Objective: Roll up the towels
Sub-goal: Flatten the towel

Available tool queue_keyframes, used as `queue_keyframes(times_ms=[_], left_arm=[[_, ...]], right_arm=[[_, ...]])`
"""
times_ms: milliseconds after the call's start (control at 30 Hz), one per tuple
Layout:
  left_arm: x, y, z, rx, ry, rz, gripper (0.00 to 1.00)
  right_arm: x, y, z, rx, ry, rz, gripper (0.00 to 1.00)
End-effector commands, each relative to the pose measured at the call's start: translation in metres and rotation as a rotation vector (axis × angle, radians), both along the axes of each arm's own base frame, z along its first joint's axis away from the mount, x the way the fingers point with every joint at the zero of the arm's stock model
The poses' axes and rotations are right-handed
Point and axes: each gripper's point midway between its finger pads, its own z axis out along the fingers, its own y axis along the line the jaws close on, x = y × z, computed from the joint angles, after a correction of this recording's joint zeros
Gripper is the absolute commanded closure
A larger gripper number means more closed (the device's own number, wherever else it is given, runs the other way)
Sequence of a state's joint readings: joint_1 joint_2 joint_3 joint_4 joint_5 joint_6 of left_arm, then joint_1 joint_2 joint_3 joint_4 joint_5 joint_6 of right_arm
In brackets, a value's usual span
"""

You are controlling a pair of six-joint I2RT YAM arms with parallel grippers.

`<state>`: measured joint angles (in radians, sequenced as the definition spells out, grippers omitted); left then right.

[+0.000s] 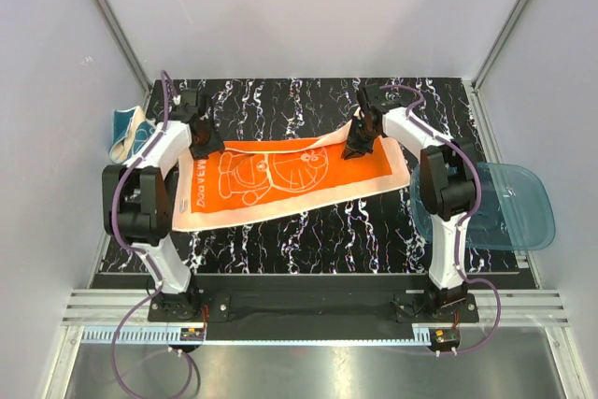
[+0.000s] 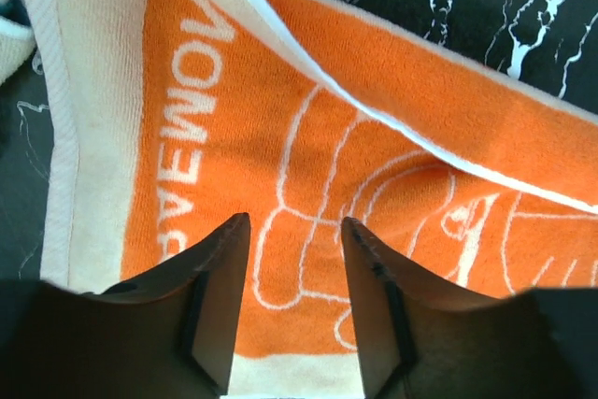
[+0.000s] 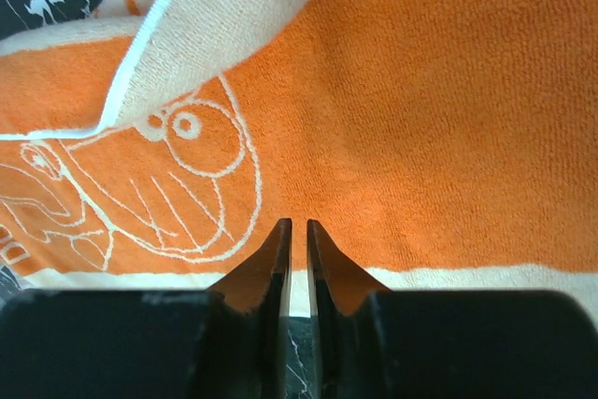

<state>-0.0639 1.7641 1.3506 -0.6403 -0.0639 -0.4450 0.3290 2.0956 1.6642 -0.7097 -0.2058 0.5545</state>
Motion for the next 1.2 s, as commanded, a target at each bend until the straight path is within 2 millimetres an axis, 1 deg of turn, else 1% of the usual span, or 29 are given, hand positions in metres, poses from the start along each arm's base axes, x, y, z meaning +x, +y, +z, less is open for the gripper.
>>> queue_keyframes(times_ms=[0,33,67,100,133,233,267,300,367,533,700,733,767,800,833,867,900,933,1033,1067,1100,1133,1167], left_arm=[[0.028,-0.006,0.007,-0.010,-0.061,-0.011,0.53],[0.028,-0.007,-0.001,-0.001,-0.036,-0.008,0.51],[0.029,-0.009,-0.003,0.008,-0.032,-0.009,0.46],[0.033,-0.010,-0.002,0.015,-0.039,-0.005,0.38],[0.037,-0.012,-0.007,0.010,-0.040,-0.008,0.28],[0.045,-0.019,-0.012,-0.003,-0.058,-0.009,0.20],[0.047,-0.022,-0.012,-0.007,-0.066,-0.011,0.19],[0.050,-0.024,-0.012,-0.010,-0.072,-0.009,0.18],[0.055,-0.027,-0.017,-0.018,-0.073,-0.001,0.18],[0.070,-0.029,-0.026,-0.013,-0.074,0.036,0.19],[0.082,-0.029,-0.024,-0.012,-0.101,0.059,0.20],[0.082,-0.030,-0.030,-0.011,-0.083,0.061,0.23],[0.087,-0.031,-0.027,-0.010,-0.090,0.062,0.25],[0.089,-0.031,-0.029,-0.004,-0.083,0.064,0.32],[0.089,-0.031,-0.037,0.003,-0.059,0.060,0.46],[0.091,-0.031,-0.038,0.005,-0.056,0.061,0.54],[0.097,-0.031,-0.036,0.012,-0.063,0.062,0.67],[0.100,-0.030,-0.035,0.015,-0.065,0.065,0.84],[0.115,-0.031,-0.029,0.021,-0.082,0.063,1.00],[0.119,-0.031,-0.029,0.021,-0.084,0.064,1.00],[0.132,-0.030,-0.023,0.021,-0.105,0.068,1.00],[0.134,-0.029,-0.022,0.021,-0.098,0.074,1.00],[0.139,-0.023,-0.020,0.016,-0.102,0.087,1.00]], right_arm=[[0.005,0.011,0.003,0.053,-0.041,0.021,0.83],[0.005,0.012,0.000,0.055,-0.040,0.020,0.83],[0.003,0.013,-0.002,0.058,-0.034,0.022,0.83],[0.002,0.013,-0.005,0.057,-0.029,0.023,0.84],[0.000,0.013,-0.008,0.059,-0.025,0.024,0.84],[-0.006,0.012,-0.015,0.059,-0.011,0.027,0.85],[-0.006,0.012,-0.016,0.060,-0.014,0.027,0.86],[-0.010,0.012,-0.020,0.060,-0.002,0.031,0.86],[-0.011,0.014,-0.022,0.064,-0.003,0.037,0.87],[-0.018,0.015,-0.030,0.068,0.015,0.044,0.88],[-0.022,0.015,-0.031,0.070,0.011,0.055,0.89],[-0.023,0.016,-0.033,0.069,0.015,0.057,0.89],[-0.024,0.015,-0.036,0.067,0.022,0.059,0.89],[-0.025,0.016,-0.037,0.068,0.027,0.063,0.89],[-0.025,0.015,-0.038,0.069,0.030,0.064,0.90],[-0.025,0.015,-0.040,0.068,0.034,0.064,0.91],[-0.028,0.015,-0.043,0.064,0.041,0.066,0.91],[-0.028,0.015,-0.044,0.065,0.039,0.069,0.91],[-0.033,0.012,-0.052,0.058,0.054,0.068,0.91],[-0.035,0.011,-0.055,0.055,0.062,0.067,0.91],[-0.039,0.011,-0.059,0.053,0.071,0.071,0.92],[-0.040,0.010,-0.060,0.051,0.075,0.070,0.92],[-0.041,0.009,-0.062,0.048,0.078,0.071,0.92]])
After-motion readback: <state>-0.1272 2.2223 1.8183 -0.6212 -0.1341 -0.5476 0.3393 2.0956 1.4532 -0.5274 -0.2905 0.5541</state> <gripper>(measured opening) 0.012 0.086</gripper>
